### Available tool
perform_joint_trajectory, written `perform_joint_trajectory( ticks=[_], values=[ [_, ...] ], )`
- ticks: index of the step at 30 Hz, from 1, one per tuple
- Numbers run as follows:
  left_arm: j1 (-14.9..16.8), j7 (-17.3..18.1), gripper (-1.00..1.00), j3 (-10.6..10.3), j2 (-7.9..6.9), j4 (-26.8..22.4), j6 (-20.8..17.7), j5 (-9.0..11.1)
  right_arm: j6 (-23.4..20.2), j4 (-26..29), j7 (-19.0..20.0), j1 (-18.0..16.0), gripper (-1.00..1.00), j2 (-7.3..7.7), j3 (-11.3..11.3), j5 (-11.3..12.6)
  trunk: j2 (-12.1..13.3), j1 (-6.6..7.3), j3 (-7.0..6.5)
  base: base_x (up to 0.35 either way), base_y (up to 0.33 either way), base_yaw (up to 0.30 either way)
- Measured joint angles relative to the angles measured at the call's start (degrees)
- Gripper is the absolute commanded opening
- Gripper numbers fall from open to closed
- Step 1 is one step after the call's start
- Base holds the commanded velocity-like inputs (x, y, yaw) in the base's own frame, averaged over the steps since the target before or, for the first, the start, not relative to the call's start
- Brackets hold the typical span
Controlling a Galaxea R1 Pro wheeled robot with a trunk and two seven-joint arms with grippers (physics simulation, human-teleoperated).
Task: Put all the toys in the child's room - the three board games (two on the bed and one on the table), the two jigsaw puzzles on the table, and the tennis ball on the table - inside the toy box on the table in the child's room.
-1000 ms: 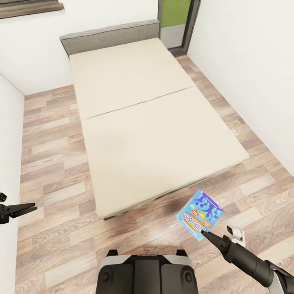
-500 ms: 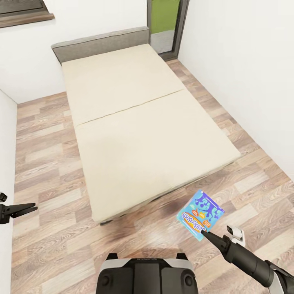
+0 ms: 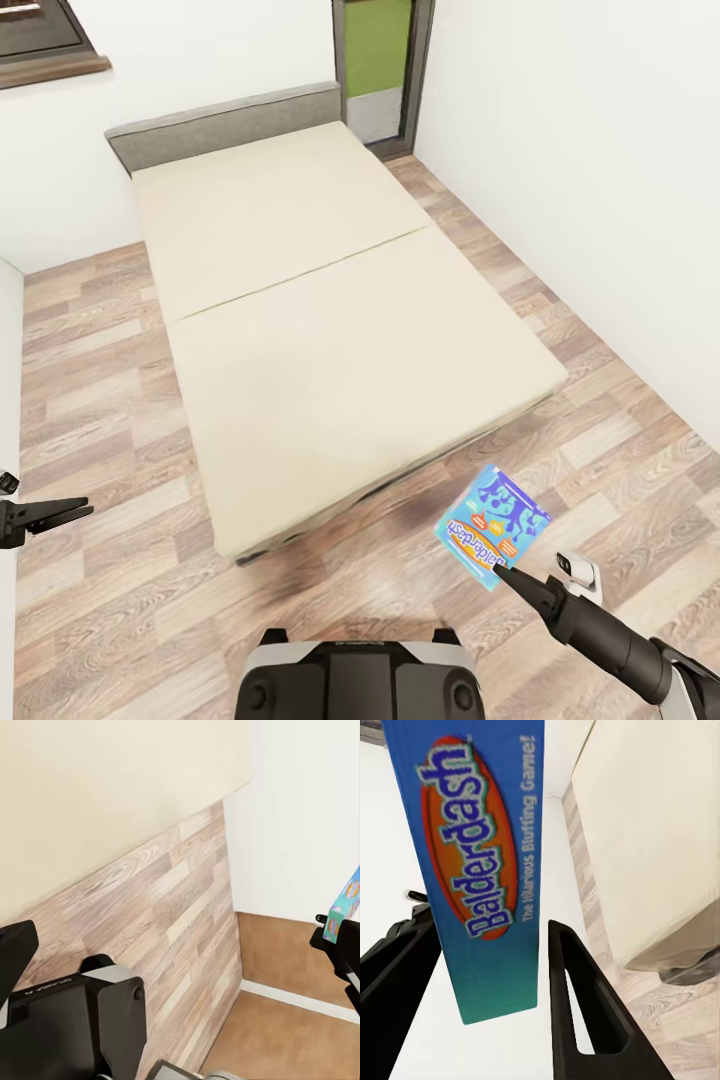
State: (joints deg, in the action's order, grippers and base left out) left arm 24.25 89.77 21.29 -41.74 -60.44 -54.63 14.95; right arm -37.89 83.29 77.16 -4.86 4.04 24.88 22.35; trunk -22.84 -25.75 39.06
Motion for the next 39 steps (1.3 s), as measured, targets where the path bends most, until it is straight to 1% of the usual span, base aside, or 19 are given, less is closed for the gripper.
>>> perform_joint_trajectory(
  ticks=[8,23,31,39],
  values=[
    [0.0,0.0,1.0,-0.02,0.01,-0.02,0.01,0.01,-0.12,-0.04,0.08,0.13,-1.0,0.0,1.95,0.02,0.0,0.0,-0.76,0.0,0.0,-0.126],
    [0.0,0.0,1.0,-0.02,0.01,-0.02,0.0,0.01,-0.16,-0.07,0.09,0.14,-1.0,0.0,2.18,0.03,0.0,0.0,-2.16,0.0,0.0,-0.148],
    [0.0,0.0,1.0,-0.02,0.01,-0.02,-0.03,0.01,-0.15,-0.07,1.33,0.14,-1.0,0.0,2.22,0.02,0.0,0.0,-2.89,0.0,0.0,-0.157],
    [0.0,0.0,1.0,-0.1,0.01,-0.02,-0.02,0.01,-0.14,-0.08,1.56,0.14,-1.0,0.0,2.24,0.02,0.0,0.0,-3.62,0.0,0.0,-0.157]
  ],
)
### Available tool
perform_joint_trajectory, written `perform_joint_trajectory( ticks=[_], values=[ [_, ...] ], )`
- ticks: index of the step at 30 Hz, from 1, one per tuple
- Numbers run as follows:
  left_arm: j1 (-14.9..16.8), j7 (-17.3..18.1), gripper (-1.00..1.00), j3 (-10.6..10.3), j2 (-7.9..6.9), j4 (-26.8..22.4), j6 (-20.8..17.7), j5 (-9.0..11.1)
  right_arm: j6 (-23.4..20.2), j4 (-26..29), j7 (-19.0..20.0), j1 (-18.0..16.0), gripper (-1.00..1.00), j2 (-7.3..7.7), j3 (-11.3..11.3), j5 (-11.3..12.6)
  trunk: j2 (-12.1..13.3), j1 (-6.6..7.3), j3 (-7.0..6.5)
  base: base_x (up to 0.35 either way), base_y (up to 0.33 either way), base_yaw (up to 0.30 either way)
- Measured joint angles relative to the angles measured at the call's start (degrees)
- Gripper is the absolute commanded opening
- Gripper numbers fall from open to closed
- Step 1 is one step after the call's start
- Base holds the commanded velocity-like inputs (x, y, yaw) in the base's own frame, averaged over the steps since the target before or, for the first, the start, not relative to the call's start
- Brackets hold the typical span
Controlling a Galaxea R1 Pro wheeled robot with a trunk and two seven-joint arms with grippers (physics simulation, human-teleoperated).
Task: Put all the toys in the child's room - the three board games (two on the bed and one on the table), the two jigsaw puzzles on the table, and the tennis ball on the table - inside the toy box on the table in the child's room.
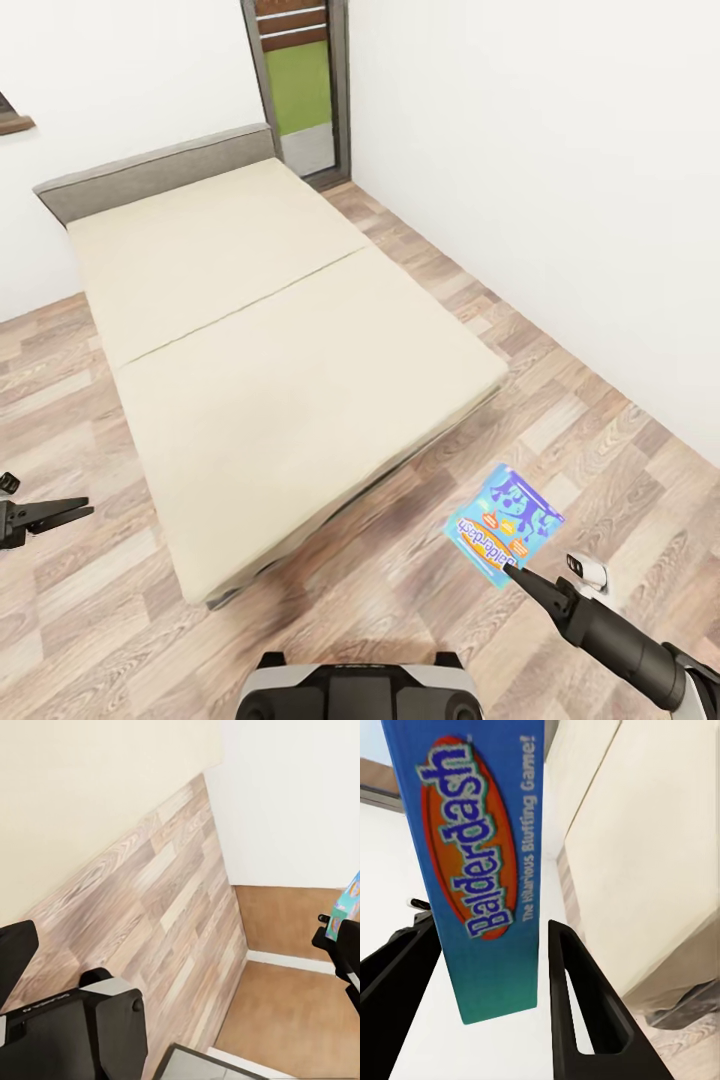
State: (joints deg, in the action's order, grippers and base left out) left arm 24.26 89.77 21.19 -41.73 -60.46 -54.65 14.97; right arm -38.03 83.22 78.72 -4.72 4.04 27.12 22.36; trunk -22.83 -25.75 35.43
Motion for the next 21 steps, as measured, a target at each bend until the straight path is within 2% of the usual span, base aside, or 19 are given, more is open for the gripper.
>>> perform_joint_trajectory(
  ticks=[21],
  values=[
    [0.0,0.0,1.0,-0.07,0.08,-0.23,-0.02,0.0,0.0,0.0,0.01,0.0,-1.0,-0.05,-0.06,0.0,0.0,0.0,-1.92,0.0,0.0,-0.157]
  ],
)
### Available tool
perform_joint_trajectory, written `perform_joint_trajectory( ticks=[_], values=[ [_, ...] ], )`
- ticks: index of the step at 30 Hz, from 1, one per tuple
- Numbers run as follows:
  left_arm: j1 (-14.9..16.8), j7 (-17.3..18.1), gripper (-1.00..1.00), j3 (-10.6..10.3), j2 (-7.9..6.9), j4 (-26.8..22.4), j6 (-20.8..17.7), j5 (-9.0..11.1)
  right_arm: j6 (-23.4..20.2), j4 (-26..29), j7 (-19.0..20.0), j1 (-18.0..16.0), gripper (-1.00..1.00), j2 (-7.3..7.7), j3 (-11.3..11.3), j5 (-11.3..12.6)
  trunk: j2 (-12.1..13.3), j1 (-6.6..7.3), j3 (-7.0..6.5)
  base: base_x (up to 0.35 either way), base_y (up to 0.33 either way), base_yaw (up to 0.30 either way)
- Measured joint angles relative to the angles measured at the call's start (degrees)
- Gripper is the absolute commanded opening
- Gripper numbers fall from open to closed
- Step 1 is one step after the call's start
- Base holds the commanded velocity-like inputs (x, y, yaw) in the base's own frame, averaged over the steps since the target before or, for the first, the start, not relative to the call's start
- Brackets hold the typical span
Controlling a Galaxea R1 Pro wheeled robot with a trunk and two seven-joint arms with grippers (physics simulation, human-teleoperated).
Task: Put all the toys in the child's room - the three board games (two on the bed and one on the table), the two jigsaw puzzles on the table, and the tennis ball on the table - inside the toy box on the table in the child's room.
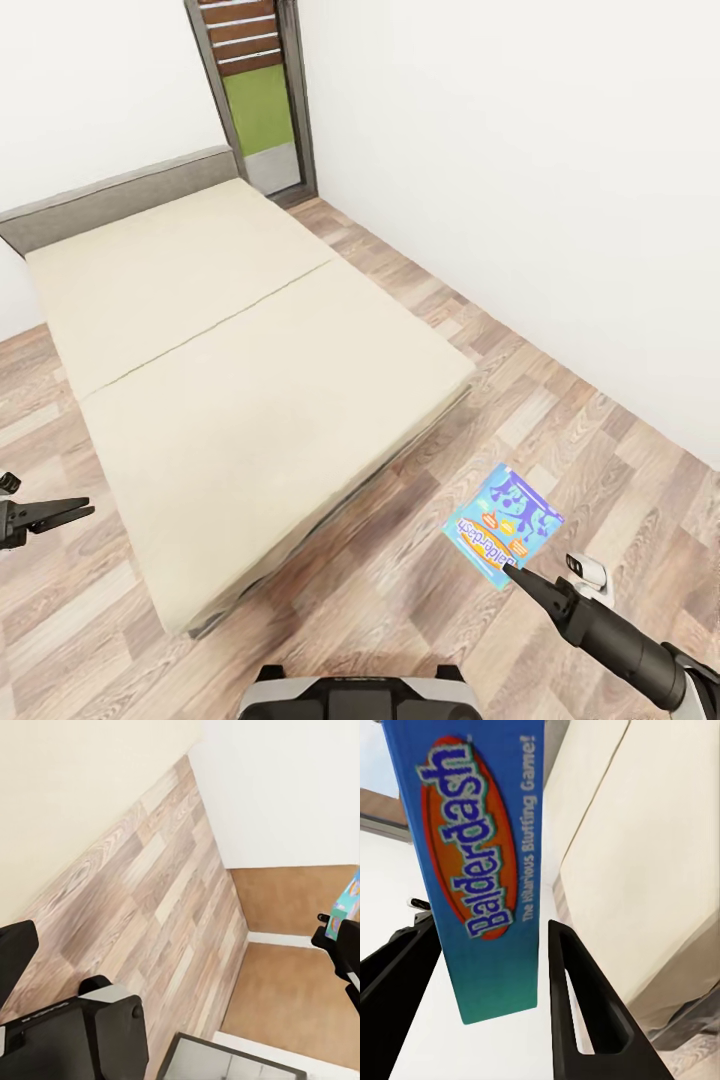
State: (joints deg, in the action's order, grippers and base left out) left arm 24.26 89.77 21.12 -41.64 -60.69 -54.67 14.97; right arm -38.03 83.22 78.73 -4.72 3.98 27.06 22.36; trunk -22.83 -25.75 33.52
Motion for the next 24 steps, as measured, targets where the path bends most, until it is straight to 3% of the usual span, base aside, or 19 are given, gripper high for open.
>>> perform_joint_trajectory(
  ticks=[24],
  values=[
    [0.0,0.0,1.0,-0.11,0.03,-0.04,0.0,0.0,0.0,0.01,-0.02,0.0,-1.0,-0.01,0.0,0.0,0.0,0.0,-2.19,0.0,0.0,-0.157]
  ],
)
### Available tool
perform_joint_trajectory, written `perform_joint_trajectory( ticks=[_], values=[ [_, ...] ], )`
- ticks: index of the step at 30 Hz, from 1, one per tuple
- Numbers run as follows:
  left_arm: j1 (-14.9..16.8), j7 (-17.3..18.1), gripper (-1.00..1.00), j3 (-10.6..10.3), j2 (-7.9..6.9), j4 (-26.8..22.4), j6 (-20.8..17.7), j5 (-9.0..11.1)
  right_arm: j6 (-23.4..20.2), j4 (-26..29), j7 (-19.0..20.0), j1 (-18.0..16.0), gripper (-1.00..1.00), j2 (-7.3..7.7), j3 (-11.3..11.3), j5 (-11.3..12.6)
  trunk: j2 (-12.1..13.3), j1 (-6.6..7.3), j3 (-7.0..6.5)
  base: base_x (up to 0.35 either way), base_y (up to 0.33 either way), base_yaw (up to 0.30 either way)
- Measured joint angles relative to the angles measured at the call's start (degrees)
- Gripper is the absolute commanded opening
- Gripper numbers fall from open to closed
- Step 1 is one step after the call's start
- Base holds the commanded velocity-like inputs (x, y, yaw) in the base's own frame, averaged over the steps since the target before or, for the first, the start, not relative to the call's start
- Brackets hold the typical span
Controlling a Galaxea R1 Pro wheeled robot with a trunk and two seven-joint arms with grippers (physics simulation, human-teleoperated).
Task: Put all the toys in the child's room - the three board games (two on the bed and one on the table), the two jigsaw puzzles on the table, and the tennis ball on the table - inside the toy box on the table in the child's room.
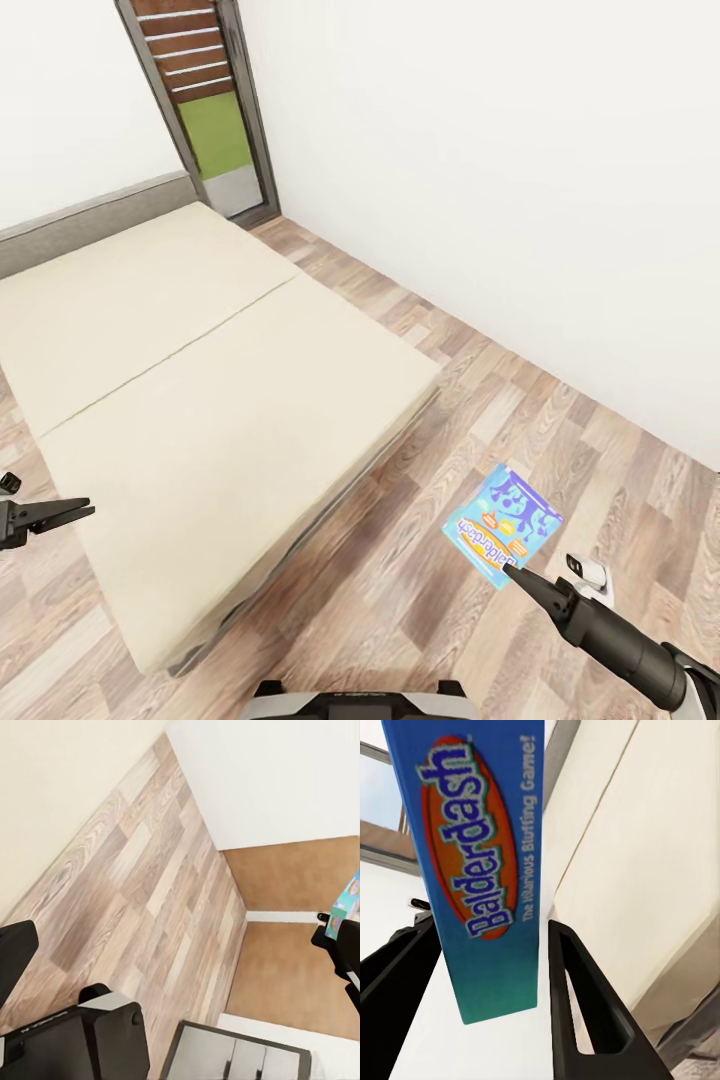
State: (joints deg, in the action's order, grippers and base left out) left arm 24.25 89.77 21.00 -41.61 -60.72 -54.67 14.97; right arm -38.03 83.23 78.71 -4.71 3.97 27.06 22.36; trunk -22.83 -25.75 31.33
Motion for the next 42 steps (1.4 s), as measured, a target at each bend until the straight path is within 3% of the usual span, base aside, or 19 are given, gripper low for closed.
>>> perform_joint_trajectory(
  ticks=[42],
  values=[
    [0.0,0.0,1.0,0.0,0.06,0.0,0.02,-0.03,0.0,-0.01,0.01,0.0,-1.0,-0.02,-0.01,0.0,0.0,0.0,-3.83,0.0,0.0,-0.157]
  ],
)
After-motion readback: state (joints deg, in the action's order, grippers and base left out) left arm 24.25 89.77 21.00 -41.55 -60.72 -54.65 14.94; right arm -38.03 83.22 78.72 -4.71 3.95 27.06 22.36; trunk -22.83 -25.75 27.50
